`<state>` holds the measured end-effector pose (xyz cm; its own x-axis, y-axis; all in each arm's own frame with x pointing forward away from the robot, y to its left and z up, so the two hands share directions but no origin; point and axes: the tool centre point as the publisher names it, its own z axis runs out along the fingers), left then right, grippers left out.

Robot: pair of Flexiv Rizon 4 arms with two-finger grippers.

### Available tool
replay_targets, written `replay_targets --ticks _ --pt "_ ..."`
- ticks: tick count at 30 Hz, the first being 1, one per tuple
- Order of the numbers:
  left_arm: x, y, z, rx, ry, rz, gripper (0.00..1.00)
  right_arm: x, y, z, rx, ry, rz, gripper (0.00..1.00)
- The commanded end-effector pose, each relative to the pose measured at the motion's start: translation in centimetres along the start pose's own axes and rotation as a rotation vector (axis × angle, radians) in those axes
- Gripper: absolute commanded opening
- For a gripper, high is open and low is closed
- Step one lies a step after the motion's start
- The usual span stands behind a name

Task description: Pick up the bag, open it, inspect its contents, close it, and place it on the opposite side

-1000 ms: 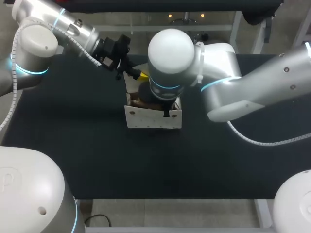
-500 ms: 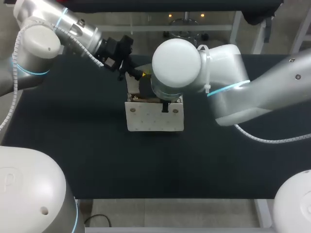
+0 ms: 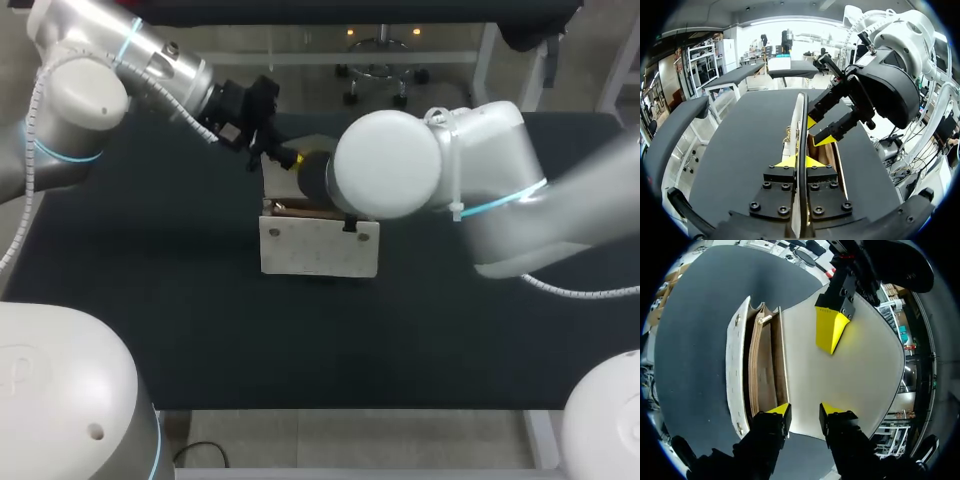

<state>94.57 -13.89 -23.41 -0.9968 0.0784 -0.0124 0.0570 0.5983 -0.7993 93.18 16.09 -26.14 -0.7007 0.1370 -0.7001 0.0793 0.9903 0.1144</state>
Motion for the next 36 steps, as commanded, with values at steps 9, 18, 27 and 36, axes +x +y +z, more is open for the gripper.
replay_targets --ticks 9,18,27,36 --pt "-1.4 1.2 0.6 0.034 0.032 -0.074 0.0 0.5 -0.7 -3.5 -0.02 -0.081 0.004 0.08" --pt "-3.4 3.4 1.8 0.004 -0.047 -0.053 0.0 2.3 -1.6 -5.2 -0.023 -0.101 0.008 0.0" --pt "-3.6 4.9 2.3 -0.009 -0.116 0.124 0.0 4.5 -1.5 -5.3 -0.042 -0.071 0.02 0.0" --pt "-3.0 5.4 3.0 -0.07 -0.172 0.2 0.0 5.9 -1.6 -4.4 -0.052 -0.022 0.087 0.0"
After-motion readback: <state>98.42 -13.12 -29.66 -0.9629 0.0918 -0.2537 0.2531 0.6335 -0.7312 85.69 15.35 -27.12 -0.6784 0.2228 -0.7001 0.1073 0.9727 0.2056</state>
